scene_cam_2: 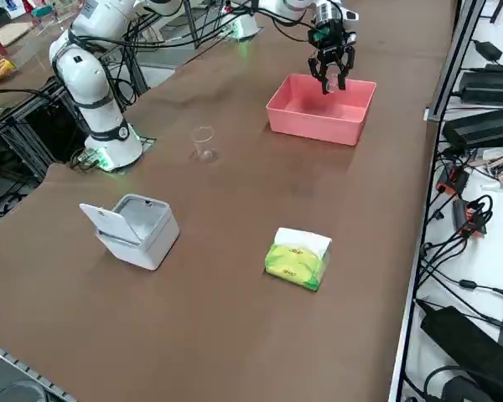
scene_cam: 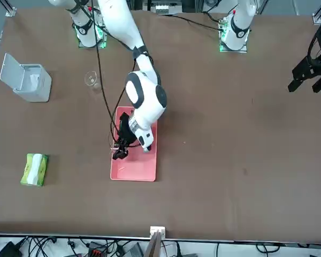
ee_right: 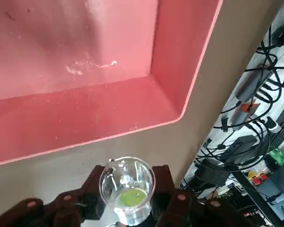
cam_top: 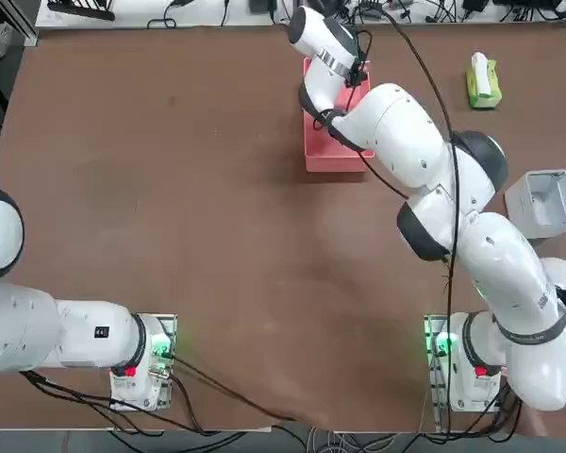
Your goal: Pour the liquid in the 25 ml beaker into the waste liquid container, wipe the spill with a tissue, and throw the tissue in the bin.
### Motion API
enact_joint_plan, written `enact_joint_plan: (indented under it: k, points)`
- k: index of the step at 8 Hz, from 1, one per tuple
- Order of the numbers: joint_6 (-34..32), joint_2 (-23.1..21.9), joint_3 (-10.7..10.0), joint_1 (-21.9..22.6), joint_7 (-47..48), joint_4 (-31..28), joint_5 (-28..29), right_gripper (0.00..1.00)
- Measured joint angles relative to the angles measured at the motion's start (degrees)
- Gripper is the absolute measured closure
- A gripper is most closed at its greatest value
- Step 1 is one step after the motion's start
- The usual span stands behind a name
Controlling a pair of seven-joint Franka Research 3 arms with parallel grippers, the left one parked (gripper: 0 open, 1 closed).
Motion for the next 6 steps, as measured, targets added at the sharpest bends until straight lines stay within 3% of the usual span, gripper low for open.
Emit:
enact_joint_plan:
  k: [6]
  points:
    - [0.08,0.28,-0.25,-0.15,0.14,0.01,-0.03,0.52]
